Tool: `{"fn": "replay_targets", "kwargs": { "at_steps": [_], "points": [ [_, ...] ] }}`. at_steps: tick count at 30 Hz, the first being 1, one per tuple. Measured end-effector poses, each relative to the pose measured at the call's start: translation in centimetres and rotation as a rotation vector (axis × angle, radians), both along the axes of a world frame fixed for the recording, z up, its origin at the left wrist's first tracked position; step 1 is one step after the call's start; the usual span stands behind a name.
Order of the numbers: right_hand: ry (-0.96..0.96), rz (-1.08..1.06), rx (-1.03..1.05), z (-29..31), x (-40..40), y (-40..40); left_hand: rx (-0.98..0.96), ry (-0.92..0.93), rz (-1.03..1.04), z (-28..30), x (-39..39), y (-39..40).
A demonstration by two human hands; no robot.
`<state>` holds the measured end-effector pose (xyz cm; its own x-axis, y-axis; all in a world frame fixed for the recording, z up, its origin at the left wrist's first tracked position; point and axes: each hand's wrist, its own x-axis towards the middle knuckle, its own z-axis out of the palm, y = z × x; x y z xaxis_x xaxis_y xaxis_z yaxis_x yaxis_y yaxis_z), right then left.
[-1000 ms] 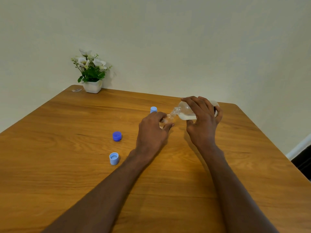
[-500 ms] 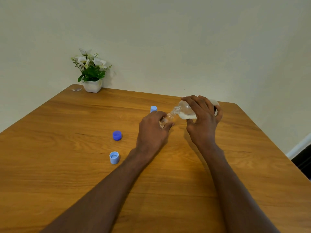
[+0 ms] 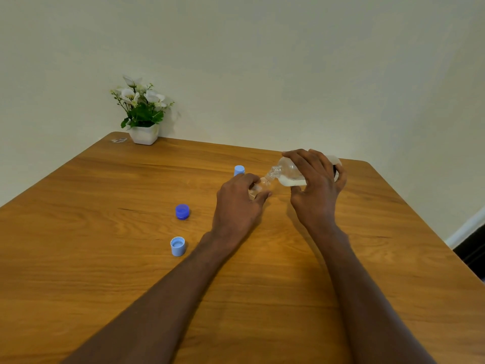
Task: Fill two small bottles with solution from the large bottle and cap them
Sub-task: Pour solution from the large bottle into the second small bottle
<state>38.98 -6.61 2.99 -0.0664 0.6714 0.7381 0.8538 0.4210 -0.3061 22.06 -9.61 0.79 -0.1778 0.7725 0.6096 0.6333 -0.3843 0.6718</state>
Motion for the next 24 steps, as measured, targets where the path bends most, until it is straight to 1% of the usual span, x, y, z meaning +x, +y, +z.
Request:
{"fn": "replay_targets", "kwargs": {
  "at_steps": [12, 24],
  "points": [
    [0.004, 0.006, 0.000, 0.01, -0.07, -0.06, -0.007, 0.017, 0.004, -0.08, -0.05, 0.12],
    [0.014, 0.004, -0.013, 0.01, -0.11, -0.11, -0.019, -0.004, 0.001, -0.01, -0.03, 0.07]
  ]
}}
